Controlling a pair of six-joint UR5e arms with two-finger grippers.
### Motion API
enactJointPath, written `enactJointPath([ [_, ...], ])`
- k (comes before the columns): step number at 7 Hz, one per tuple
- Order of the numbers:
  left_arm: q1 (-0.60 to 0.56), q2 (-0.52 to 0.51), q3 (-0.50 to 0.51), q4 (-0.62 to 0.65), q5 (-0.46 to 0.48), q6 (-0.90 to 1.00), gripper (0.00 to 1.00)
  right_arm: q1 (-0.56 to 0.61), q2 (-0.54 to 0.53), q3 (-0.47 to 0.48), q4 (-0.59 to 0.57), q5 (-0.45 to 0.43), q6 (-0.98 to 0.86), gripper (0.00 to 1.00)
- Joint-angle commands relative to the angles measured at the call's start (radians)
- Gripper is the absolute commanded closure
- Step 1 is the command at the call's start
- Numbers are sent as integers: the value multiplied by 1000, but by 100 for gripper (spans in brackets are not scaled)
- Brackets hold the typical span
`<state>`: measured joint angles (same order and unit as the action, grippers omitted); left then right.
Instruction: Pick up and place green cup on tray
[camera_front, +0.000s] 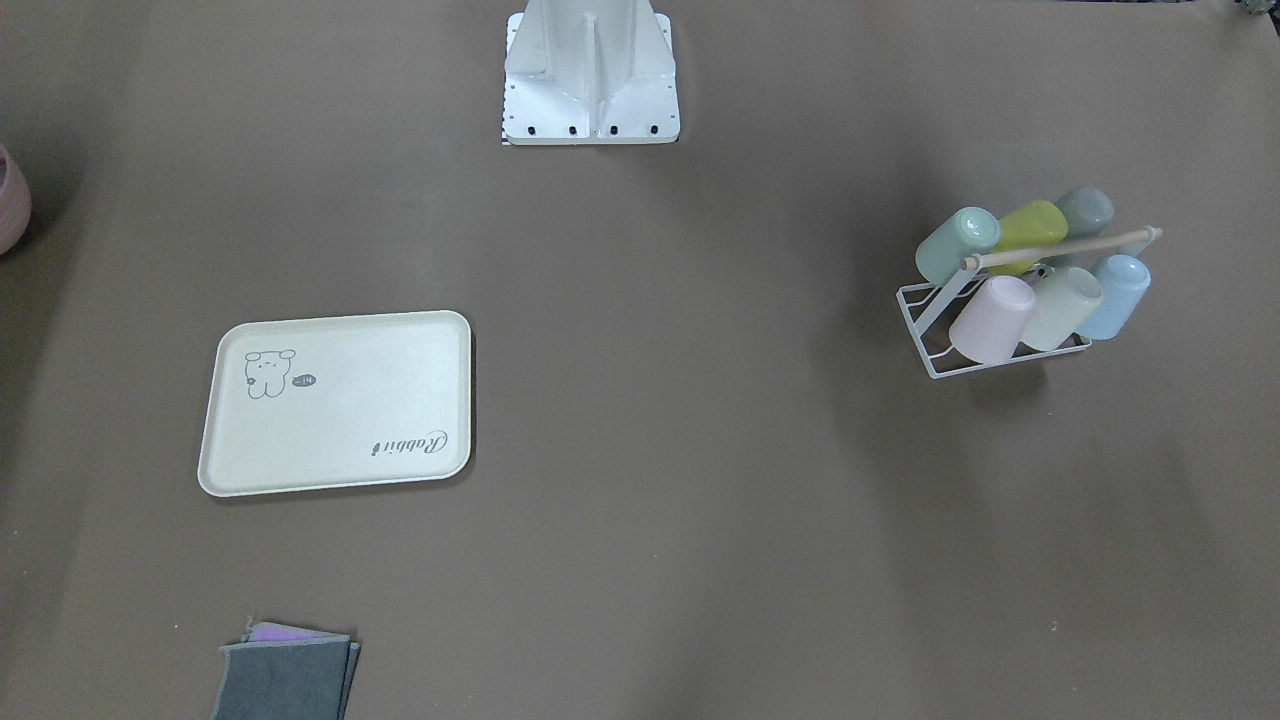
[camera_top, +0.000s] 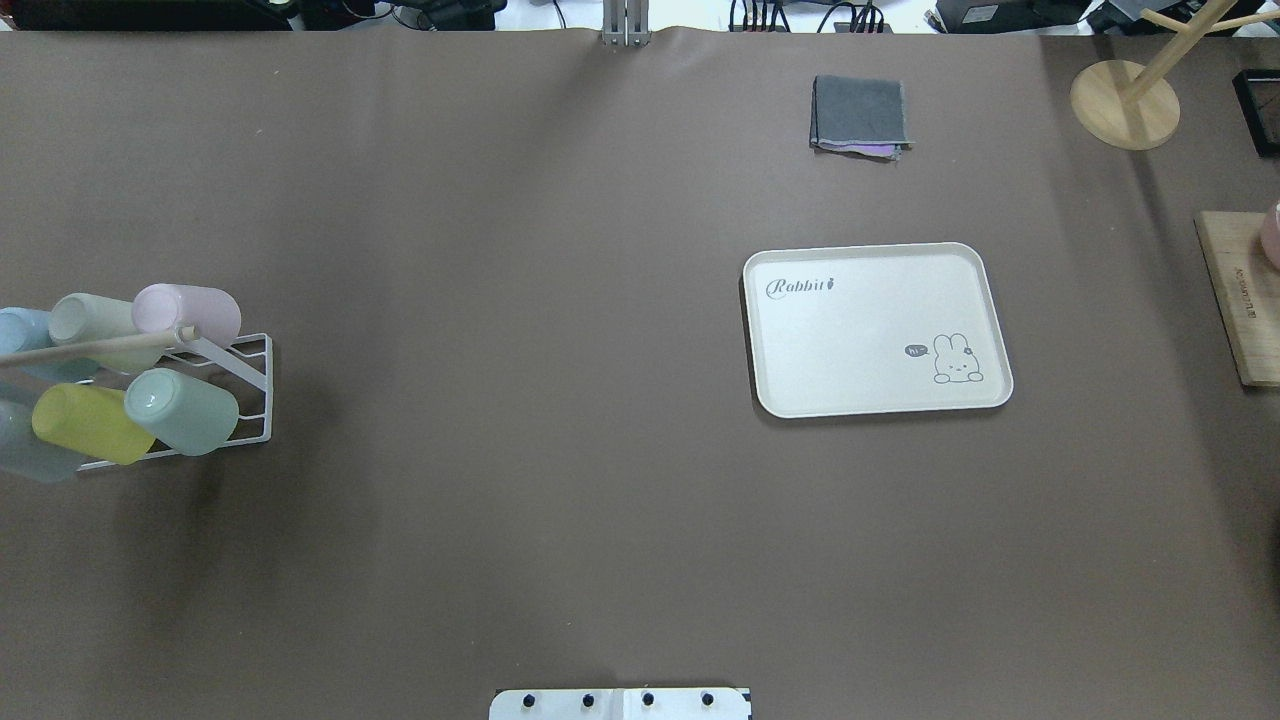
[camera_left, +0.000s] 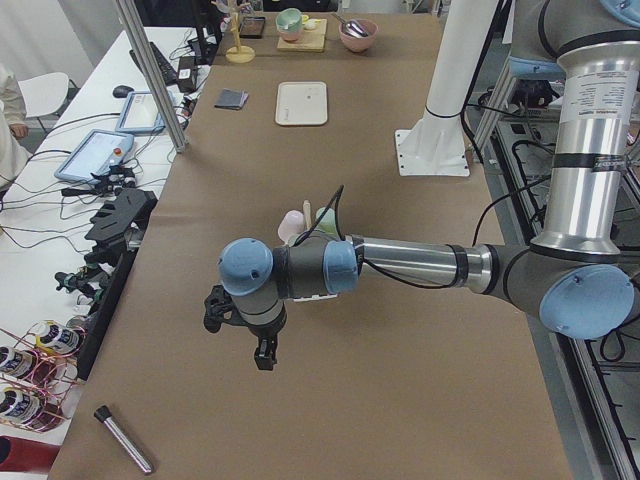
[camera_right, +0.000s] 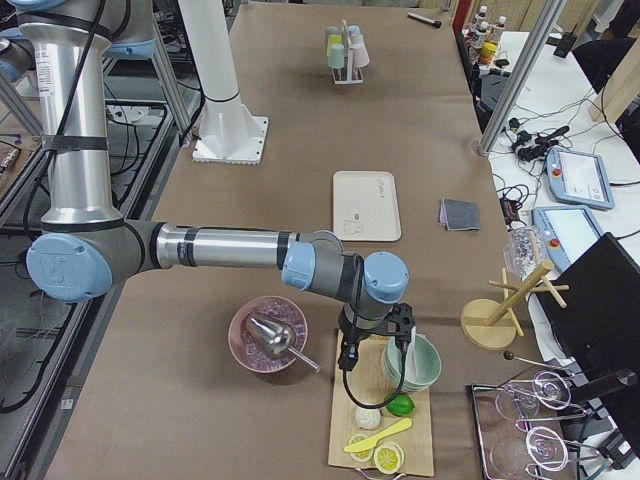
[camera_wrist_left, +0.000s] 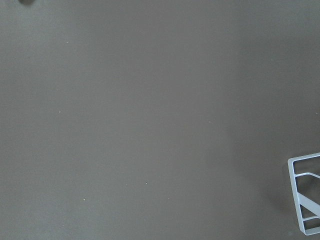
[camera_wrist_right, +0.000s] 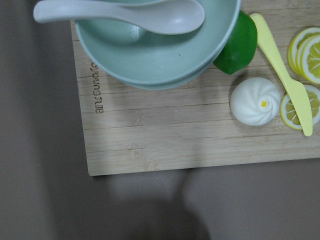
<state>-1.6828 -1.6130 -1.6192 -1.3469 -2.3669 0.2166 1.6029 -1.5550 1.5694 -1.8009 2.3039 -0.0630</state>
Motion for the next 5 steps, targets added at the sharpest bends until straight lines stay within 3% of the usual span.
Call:
enactJointPath([
  [1,0,-4,-2,0,0,-23,2,5,1,12,-3,-1,-1,0],
  [3,2,-4,-4,-1,0,-34,2,3,9,17,0,6,2,0],
  [5,2,-8,-8,-1,2,-34,3,-88,41,20,8,17,32,0],
])
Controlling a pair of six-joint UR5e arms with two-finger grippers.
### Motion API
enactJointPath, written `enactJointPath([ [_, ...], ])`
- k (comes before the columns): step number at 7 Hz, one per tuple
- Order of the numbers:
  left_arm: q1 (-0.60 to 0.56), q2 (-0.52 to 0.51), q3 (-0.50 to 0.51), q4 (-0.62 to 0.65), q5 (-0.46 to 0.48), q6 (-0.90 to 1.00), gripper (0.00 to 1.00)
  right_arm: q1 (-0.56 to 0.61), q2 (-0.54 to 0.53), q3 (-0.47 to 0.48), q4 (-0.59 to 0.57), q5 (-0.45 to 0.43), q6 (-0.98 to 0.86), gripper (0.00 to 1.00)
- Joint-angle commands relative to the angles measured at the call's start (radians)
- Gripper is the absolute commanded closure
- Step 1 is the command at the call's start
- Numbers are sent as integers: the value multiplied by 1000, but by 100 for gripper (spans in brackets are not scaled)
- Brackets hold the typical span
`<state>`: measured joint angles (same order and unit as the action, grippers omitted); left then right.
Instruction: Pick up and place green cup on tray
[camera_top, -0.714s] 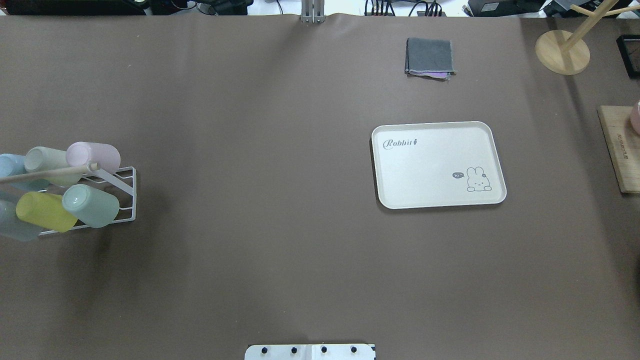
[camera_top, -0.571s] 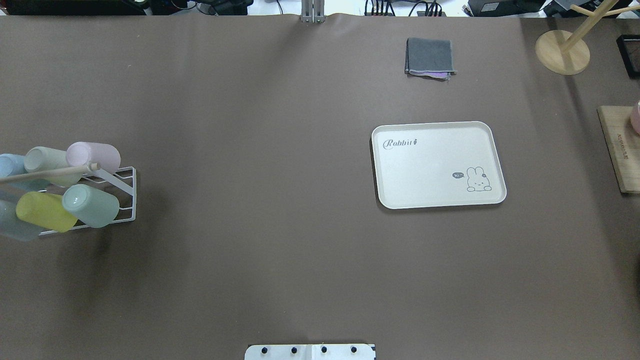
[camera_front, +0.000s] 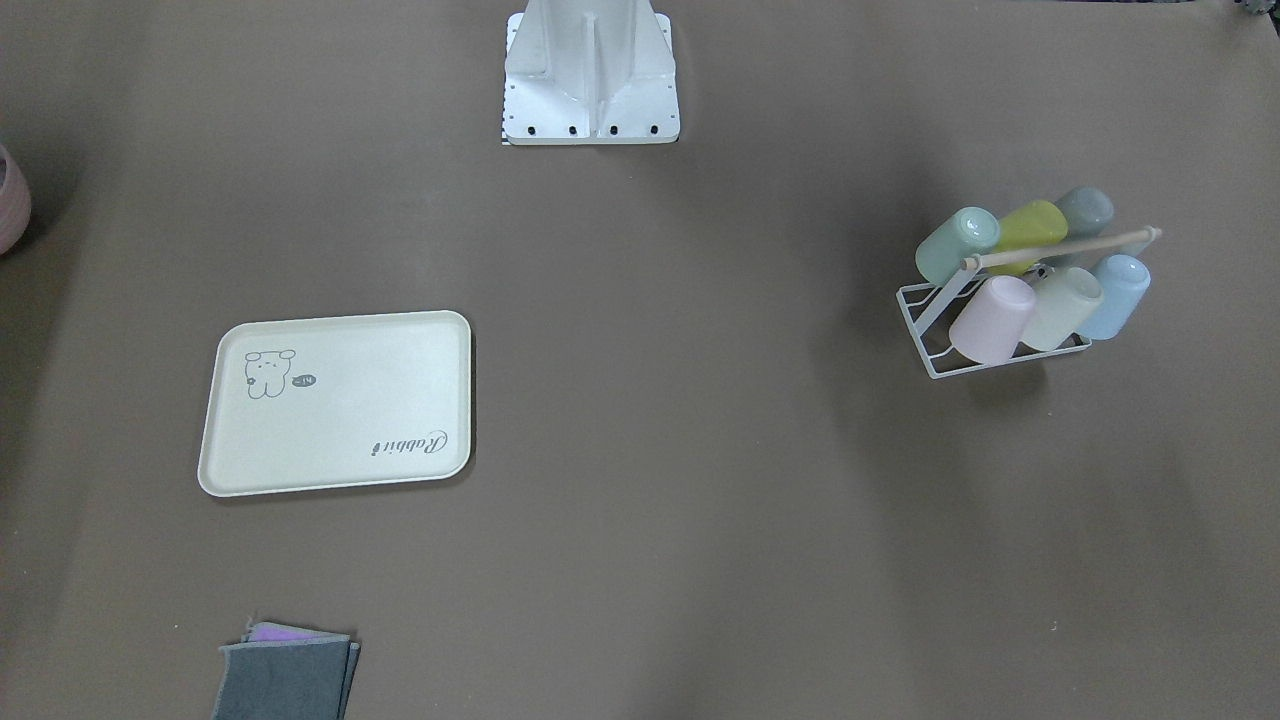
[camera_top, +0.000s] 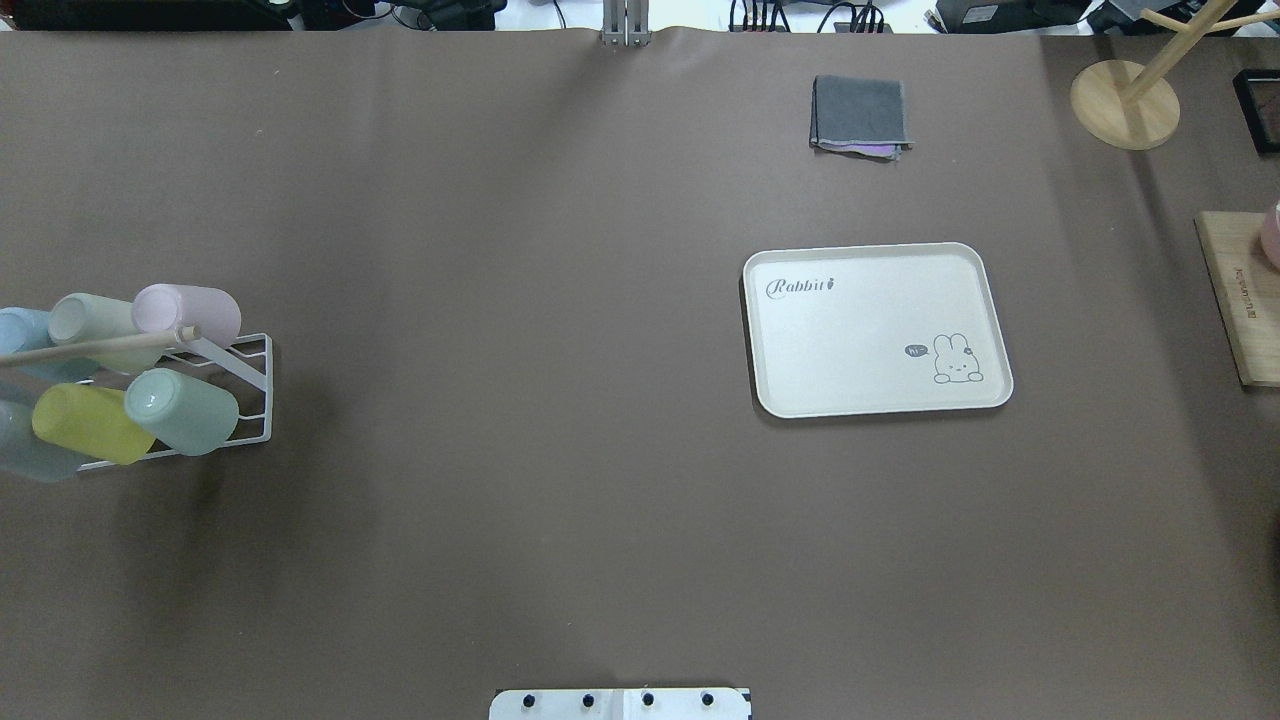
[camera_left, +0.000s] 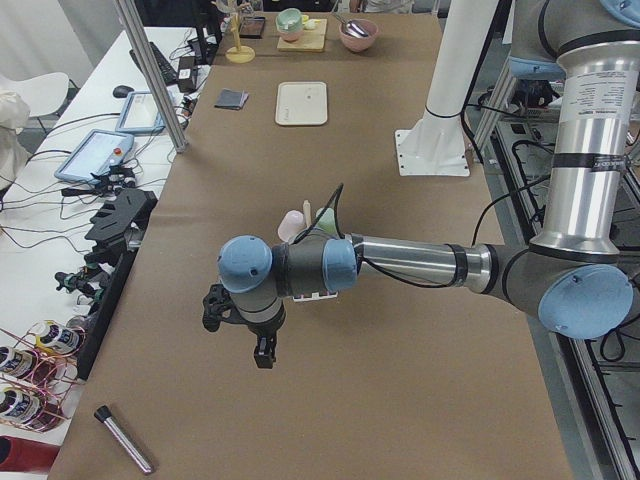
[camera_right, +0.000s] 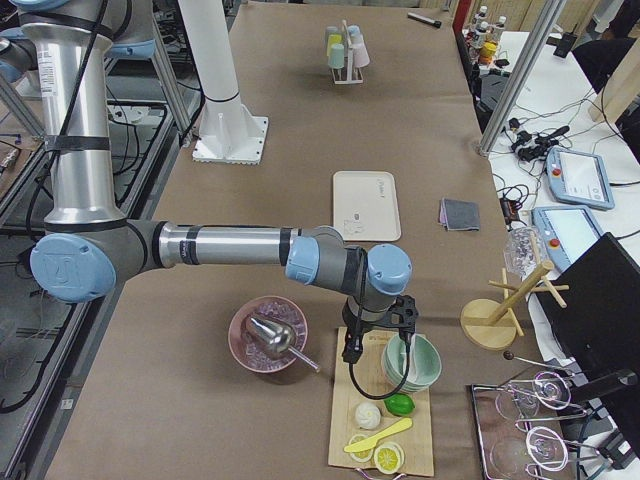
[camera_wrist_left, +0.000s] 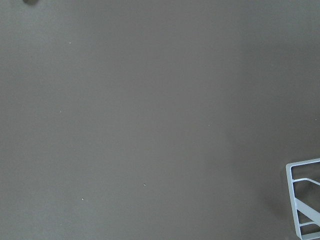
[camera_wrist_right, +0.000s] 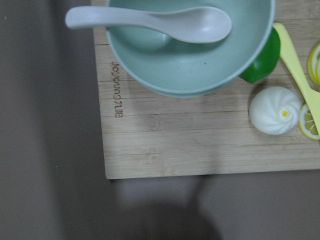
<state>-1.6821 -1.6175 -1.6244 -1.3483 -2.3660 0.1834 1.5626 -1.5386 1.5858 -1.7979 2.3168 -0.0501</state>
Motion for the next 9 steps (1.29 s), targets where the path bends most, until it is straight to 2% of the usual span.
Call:
enactJointPath([
  [1,1,-1,-35,1,-1,-2,3,-105,81,35,5,6,152,0],
  [2,5,1,-73,5,-1,-7,3,-203,95,78,11,3,291,0],
  [3,10,1,-118,6,-1,-101,2,-267,95,72,94,0,343,0],
  [4,24,19,-158,6,-1,-129,2,-332,119,74,124,-2,436,0],
  [5,48,27,-193,9,1,-152,2,-372,133,79,130,1,517,0],
  [7,103,51,-261,9,5,-202,2,-424,149,79,178,4,544,0],
  [9,198,51,-327,5,8,-364,2,-489,173,18,348,-2,620,0],
])
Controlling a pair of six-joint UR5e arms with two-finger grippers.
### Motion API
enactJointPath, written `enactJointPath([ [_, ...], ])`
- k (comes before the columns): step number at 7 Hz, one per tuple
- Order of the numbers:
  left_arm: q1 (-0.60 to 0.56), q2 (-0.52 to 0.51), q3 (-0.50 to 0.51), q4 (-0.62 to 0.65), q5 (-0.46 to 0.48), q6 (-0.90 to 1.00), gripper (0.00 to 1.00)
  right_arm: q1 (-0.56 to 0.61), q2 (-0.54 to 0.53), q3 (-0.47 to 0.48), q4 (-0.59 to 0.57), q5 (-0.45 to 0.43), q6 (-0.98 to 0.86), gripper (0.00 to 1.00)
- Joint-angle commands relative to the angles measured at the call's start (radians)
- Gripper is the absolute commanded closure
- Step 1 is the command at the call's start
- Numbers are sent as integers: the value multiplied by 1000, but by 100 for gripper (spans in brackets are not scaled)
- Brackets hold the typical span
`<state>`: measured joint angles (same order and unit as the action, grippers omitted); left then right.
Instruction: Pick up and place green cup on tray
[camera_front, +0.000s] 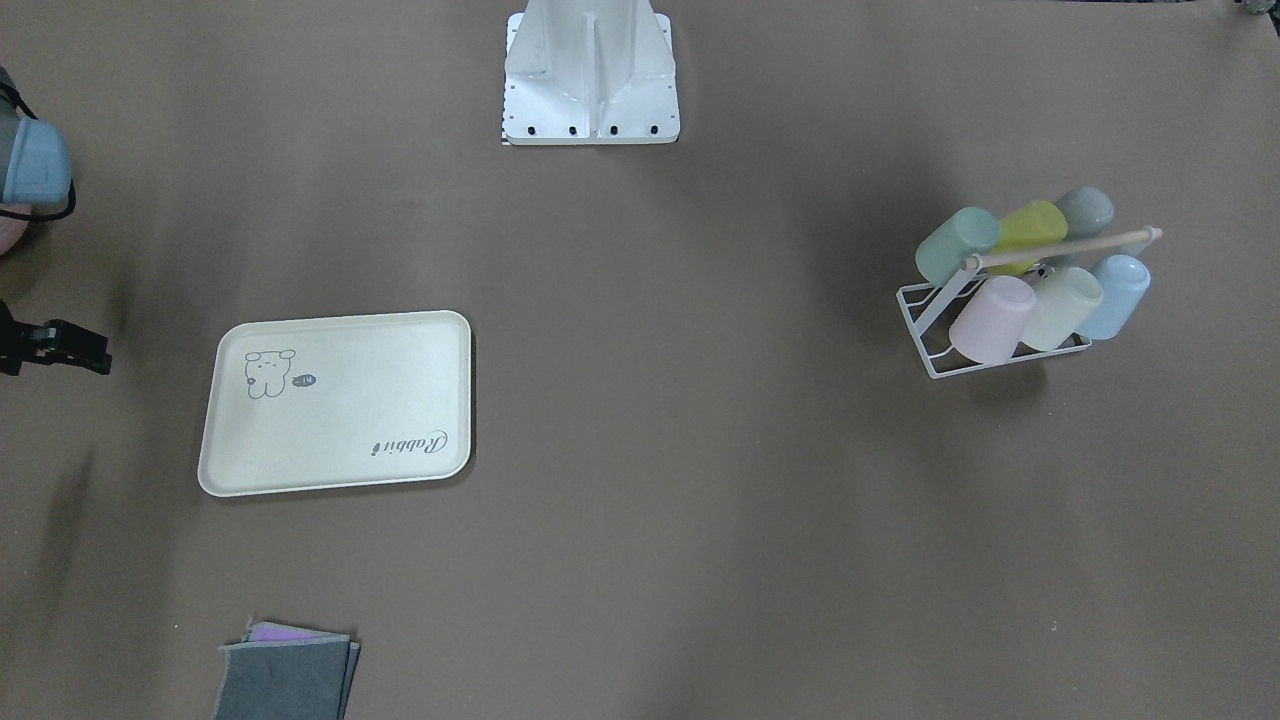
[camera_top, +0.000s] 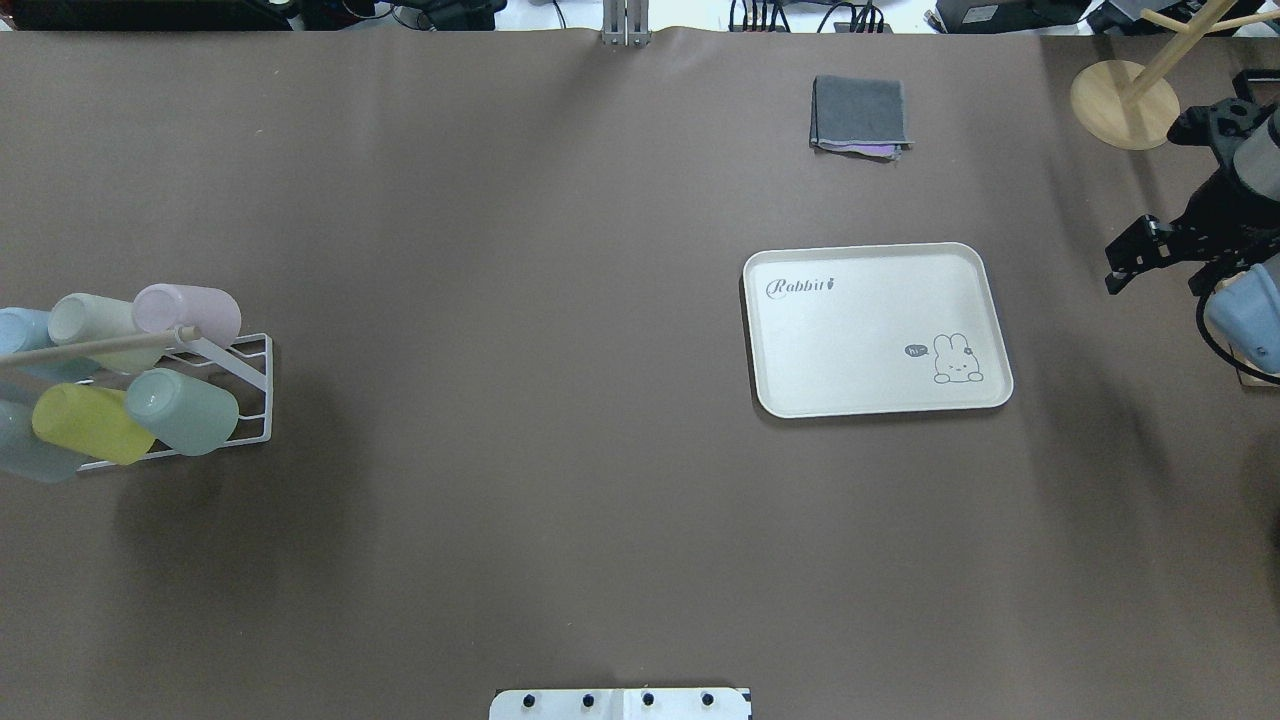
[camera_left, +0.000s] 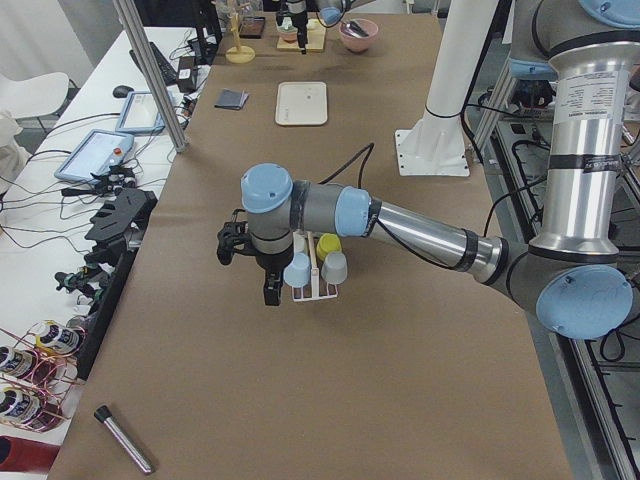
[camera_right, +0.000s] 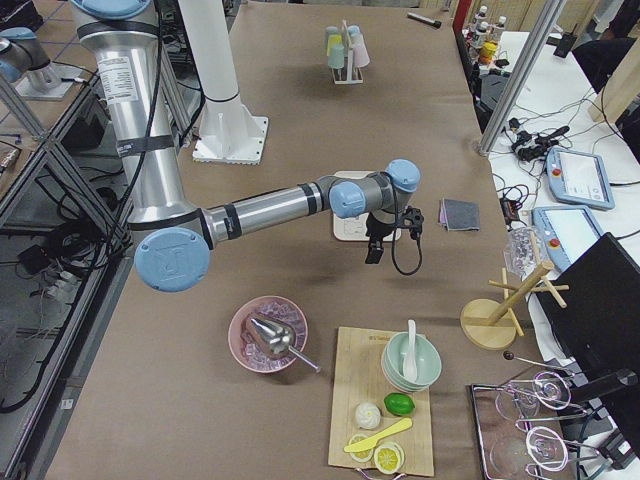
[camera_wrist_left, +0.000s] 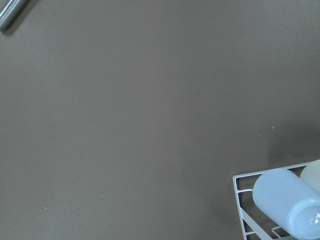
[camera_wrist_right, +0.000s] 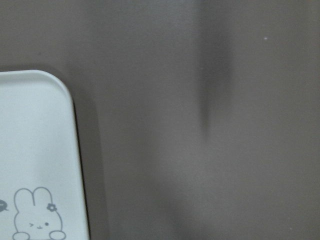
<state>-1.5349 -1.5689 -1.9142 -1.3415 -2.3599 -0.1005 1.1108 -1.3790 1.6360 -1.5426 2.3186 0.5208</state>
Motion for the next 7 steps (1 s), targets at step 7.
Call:
enactJointPath([
  [7,442,-11,-334,-5,168,-568,2,-163,130,-204,243,-1,300,2],
])
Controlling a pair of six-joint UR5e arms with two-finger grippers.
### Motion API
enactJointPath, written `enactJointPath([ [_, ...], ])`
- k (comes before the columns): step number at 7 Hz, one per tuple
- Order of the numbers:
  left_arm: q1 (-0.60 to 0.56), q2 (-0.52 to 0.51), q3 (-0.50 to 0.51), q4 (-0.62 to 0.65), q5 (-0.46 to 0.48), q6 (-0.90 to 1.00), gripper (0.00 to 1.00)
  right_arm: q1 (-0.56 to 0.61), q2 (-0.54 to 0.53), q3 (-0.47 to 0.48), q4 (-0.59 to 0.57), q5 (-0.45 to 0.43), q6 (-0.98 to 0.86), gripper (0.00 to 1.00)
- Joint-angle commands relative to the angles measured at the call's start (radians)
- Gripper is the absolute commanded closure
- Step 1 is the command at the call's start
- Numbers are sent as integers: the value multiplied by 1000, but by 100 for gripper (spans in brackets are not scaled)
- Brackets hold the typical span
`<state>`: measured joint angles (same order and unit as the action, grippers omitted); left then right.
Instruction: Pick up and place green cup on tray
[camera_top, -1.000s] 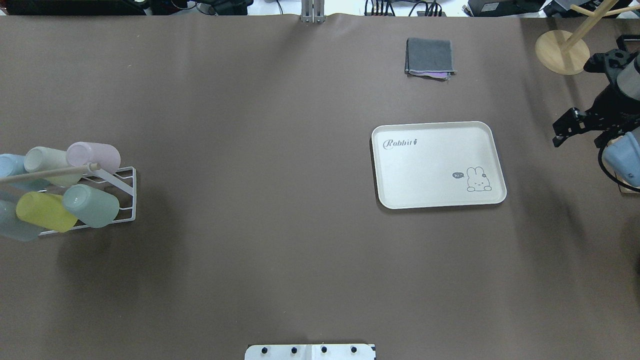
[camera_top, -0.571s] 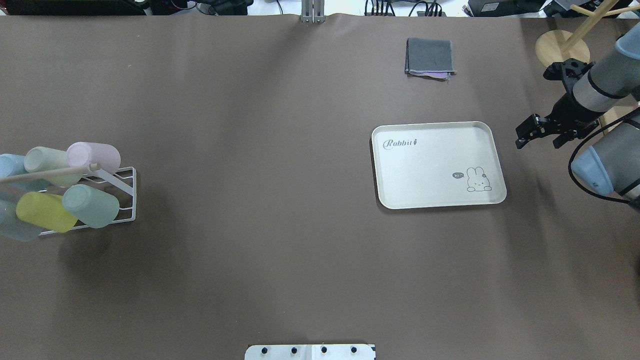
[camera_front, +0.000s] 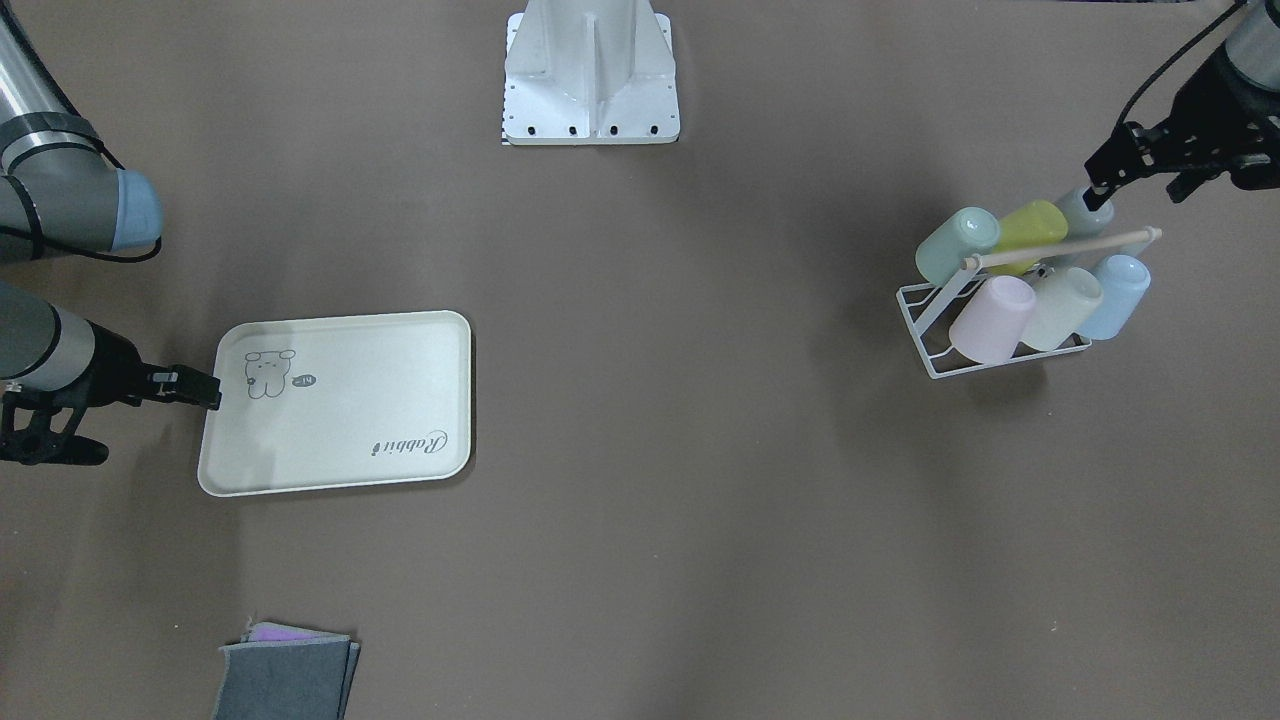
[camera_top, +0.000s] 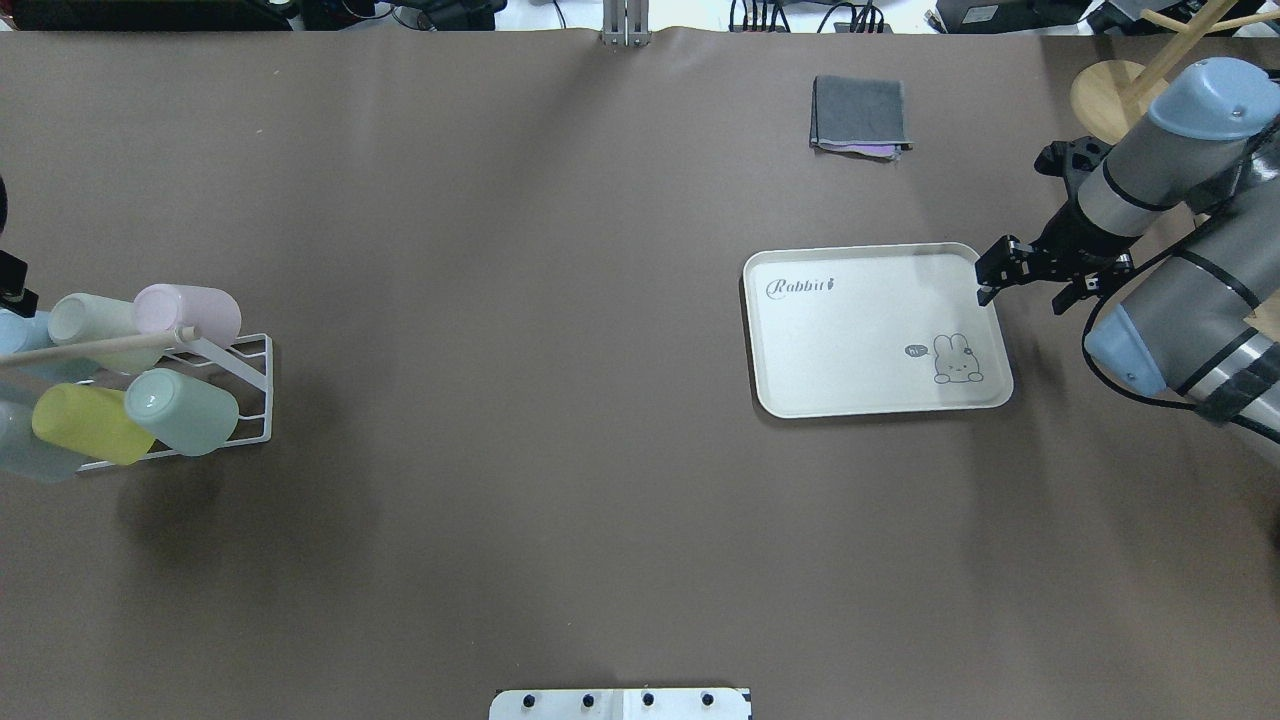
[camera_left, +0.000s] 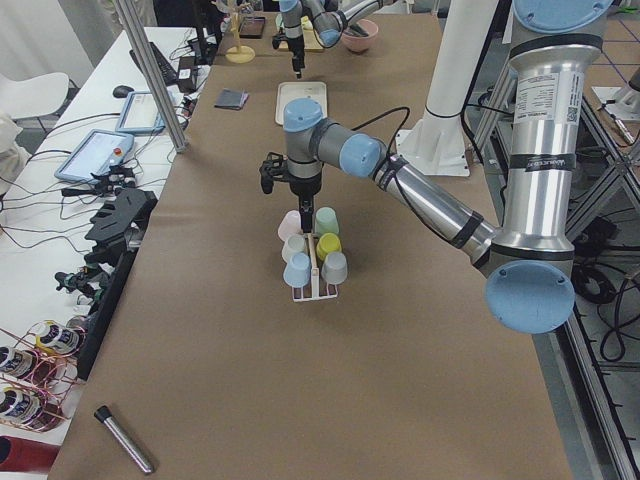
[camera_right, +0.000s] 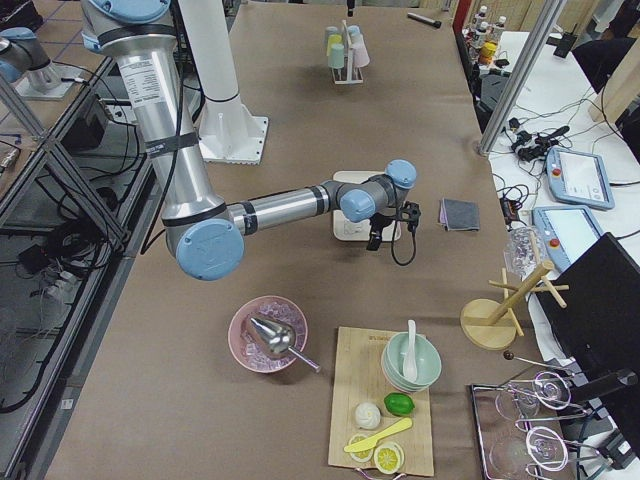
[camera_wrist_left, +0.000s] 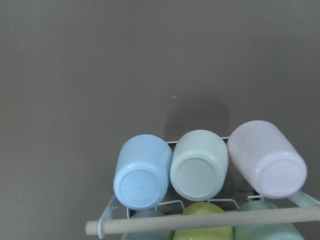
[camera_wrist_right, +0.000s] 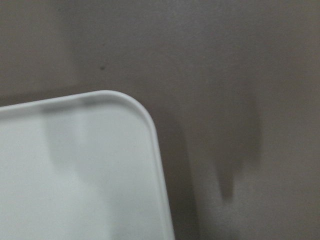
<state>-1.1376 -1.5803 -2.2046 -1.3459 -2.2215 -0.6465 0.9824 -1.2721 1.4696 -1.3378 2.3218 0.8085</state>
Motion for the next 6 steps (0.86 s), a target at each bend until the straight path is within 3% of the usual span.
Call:
enactJointPath([
  [1,71,-4,-55,-2,32,-19,2,-50,23,-52,70,-5,11,9],
  [3,143,-39,-55,-18,145,-12,2,-48,13,-40,72,-1,3,23],
  [6,266,-53,-73,-33,331,42,2,-42,-35,-6,72,1,-41,28],
])
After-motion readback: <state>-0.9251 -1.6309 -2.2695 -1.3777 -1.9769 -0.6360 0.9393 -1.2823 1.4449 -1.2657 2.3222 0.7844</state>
